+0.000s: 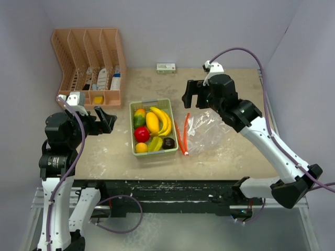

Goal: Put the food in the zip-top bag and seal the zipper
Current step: Pick up the zipper food storage bag at the center of the board.

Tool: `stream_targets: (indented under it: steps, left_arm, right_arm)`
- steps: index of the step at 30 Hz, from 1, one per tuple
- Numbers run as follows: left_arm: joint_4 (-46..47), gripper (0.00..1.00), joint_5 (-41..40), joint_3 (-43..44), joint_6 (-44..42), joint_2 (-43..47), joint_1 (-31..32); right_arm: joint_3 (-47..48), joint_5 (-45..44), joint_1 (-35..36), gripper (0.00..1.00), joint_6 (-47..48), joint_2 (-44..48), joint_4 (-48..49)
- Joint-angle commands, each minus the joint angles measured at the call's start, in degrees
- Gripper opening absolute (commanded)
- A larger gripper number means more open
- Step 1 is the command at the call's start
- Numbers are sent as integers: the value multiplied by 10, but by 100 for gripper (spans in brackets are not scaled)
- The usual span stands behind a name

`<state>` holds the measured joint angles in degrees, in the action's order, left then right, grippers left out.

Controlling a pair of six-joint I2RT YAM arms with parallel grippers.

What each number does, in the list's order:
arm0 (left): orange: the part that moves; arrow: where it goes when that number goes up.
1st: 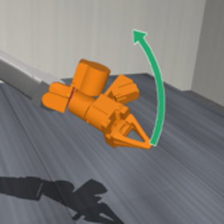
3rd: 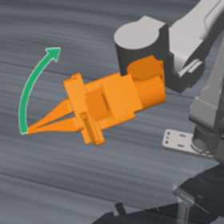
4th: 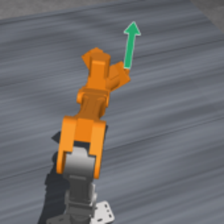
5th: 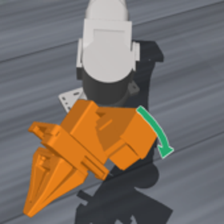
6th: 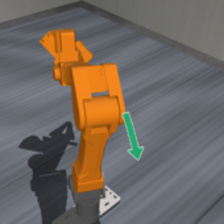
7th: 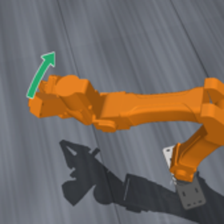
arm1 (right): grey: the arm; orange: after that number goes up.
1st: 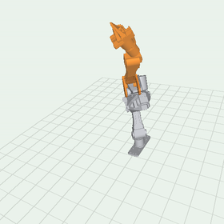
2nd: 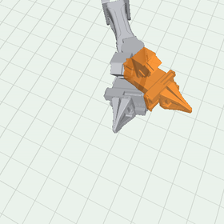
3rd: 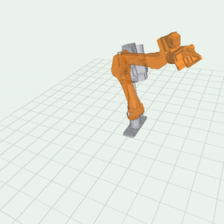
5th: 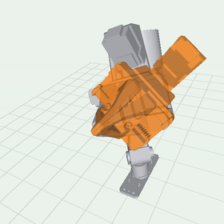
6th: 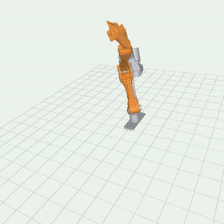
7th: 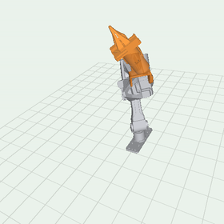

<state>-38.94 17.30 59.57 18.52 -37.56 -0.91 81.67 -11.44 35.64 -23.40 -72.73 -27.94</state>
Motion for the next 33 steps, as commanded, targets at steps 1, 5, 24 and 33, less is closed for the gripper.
stream_targets:
  steps: [1, 5, 24, 33]
  left_arm:
    - [9, 99, 21, 25, 9, 0, -6]
    - [8, 99, 23, 23, 12, 0, -7]
    - [12, 99, 56, 1, 16, 11, -7]
    - [9, 99, 62, -12, 14, 17, -7]
  right_arm:
    - [33, -26, 3, 100, -10, -26, -14]
    - [51, -39, 3, 100, -12, -84, -30]
    - [8, -124, -10, 89, -76, -244, -48]
    - [-42, -124, -11, 85, -98, -267, -22]
